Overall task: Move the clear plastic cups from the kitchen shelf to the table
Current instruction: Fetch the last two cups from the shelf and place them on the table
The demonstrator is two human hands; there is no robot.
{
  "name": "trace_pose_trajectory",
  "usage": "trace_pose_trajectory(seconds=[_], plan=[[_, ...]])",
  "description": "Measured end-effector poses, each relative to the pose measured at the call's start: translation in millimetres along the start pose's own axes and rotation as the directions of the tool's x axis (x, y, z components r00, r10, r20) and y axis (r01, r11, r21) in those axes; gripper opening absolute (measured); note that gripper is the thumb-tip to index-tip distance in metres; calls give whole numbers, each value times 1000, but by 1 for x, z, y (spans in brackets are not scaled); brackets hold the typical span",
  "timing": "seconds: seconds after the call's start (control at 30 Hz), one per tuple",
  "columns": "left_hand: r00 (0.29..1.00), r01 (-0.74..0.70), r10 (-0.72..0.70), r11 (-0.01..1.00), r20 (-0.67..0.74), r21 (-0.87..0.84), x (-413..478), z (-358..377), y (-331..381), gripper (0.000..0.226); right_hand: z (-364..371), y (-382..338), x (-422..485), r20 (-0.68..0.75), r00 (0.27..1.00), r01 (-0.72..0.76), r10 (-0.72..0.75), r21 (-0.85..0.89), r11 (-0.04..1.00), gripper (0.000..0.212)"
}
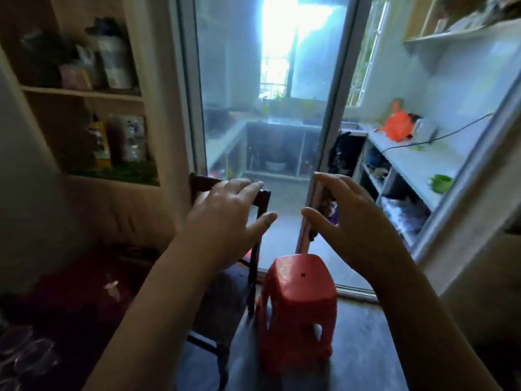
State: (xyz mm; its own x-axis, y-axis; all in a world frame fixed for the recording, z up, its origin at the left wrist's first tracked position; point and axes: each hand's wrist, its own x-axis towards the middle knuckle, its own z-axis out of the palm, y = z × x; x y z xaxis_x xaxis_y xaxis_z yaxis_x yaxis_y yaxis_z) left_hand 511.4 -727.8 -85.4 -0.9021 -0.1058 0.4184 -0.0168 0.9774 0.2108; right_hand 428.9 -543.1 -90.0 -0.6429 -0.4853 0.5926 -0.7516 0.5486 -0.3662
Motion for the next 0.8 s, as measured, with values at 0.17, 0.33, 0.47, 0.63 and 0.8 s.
trace_pose_trajectory(seconds=[0.17,0.33,0.47,0.63,0.8], plan=[[981,-193,196,976,14,-102,35,41,143,67,-109,94,-66,-65,987,-151,144,-124,981,56],[945,-326,320,928,-59,-182,55,82,285,60,-213,174,-133,-159,964,-247,215,-219,944,55],[924,-383,376,893,-77,-236,63,109,381,60,-279,225,-180,-184,946,-302,266,-213,929,57],[879,-474,468,837,-92,-274,81,125,470,61,-338,274,-211,-283,892,-404,352,-154,902,60],[837,-542,533,777,-125,-320,110,143,534,66,-373,316,-227,-357,842,-451,404,-54,891,62]])
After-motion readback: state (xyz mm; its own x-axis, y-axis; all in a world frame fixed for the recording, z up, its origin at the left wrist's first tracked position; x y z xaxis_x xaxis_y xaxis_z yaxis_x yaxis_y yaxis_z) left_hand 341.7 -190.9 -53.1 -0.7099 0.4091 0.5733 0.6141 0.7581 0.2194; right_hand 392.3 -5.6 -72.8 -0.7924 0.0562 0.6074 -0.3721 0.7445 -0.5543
